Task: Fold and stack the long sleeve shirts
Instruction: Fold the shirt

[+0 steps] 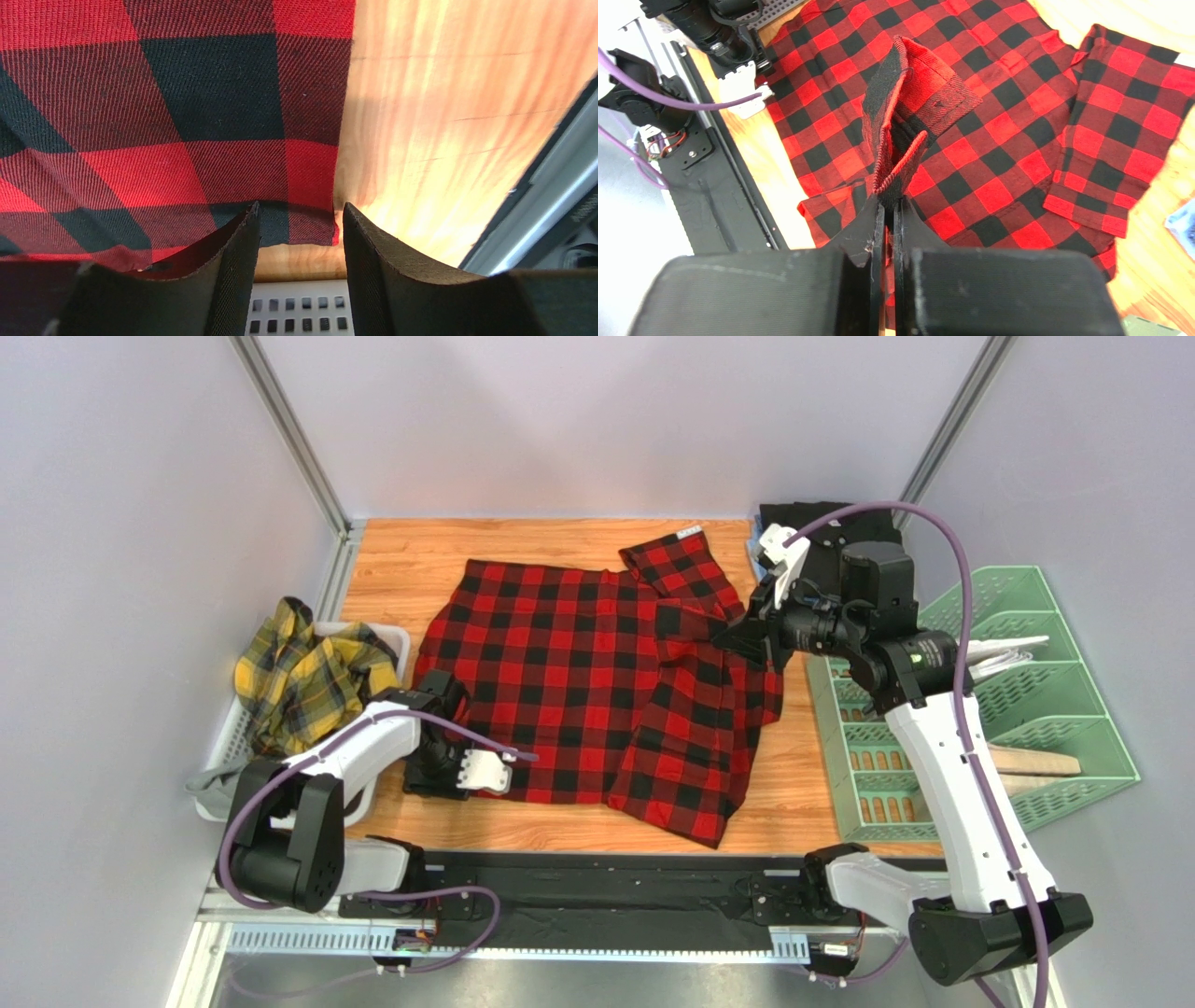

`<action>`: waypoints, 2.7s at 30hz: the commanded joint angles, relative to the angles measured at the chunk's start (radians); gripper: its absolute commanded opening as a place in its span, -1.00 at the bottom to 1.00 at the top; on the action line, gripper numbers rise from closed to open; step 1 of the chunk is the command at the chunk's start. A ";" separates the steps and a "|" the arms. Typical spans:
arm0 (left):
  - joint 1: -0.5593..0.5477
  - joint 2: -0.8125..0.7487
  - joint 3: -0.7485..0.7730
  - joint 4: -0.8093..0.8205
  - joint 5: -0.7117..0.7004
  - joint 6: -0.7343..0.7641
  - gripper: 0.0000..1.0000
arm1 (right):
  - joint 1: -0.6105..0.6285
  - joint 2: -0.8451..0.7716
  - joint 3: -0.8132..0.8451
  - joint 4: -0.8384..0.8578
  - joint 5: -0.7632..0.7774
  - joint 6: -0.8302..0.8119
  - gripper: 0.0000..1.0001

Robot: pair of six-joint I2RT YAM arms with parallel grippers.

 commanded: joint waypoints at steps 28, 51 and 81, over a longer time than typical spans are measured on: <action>0.069 0.184 0.549 -0.208 0.177 -0.038 -1.00 | -0.021 0.403 0.661 -0.042 0.103 -0.277 -1.00; 0.167 0.580 0.822 -0.118 0.151 -0.186 -0.87 | 0.013 0.746 0.847 0.269 0.101 -0.352 -1.00; 0.256 0.297 1.009 0.019 0.674 -1.085 0.11 | 0.370 0.757 0.480 0.343 0.388 0.298 -1.00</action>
